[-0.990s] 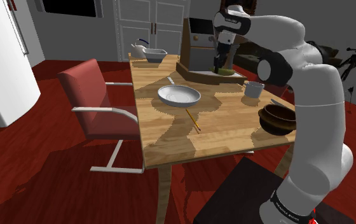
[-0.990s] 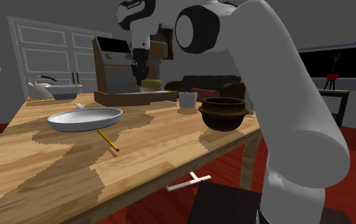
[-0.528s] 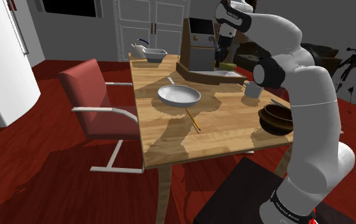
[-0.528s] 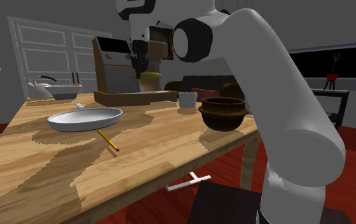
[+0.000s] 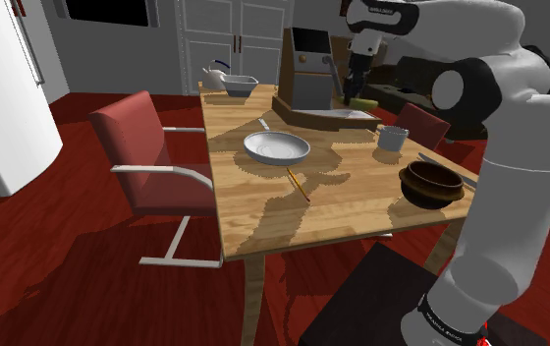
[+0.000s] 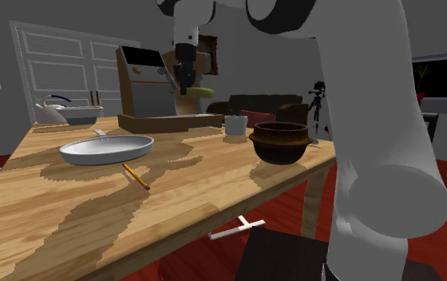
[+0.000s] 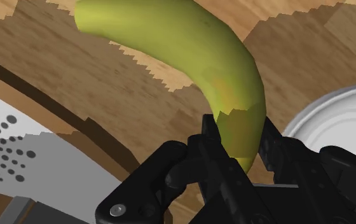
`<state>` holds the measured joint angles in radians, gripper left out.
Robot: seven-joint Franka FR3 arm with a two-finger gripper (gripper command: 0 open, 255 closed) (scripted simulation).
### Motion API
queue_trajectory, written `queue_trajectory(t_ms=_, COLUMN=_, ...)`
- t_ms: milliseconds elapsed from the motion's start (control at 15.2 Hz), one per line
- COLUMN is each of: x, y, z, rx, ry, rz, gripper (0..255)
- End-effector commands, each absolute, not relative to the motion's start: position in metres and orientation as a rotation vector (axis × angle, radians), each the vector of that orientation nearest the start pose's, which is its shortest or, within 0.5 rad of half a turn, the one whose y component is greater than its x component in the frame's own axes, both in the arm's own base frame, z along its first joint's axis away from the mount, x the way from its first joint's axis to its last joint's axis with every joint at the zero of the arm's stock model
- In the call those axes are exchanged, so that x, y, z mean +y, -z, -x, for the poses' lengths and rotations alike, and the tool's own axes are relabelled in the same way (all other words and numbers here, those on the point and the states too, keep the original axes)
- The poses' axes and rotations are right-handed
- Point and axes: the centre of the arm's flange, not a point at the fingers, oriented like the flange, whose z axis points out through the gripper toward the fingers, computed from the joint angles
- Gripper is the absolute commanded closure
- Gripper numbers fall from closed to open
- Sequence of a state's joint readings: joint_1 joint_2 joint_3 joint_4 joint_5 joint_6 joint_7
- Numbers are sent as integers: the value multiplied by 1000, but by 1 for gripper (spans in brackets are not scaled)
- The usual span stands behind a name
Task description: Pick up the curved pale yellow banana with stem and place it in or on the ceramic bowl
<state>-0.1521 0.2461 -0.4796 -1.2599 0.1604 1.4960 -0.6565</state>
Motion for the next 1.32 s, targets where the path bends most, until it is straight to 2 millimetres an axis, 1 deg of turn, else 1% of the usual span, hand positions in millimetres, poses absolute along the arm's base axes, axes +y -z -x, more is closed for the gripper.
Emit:
queue_trajectory(t_ms=0, x=-302, y=-632, z=-505, rx=-84, ry=63, rz=3110, gripper=255)
queue_trajectory(t_ms=1254, x=-197, y=-635, z=-277, rx=-84, ry=63, rz=3110, gripper=255)
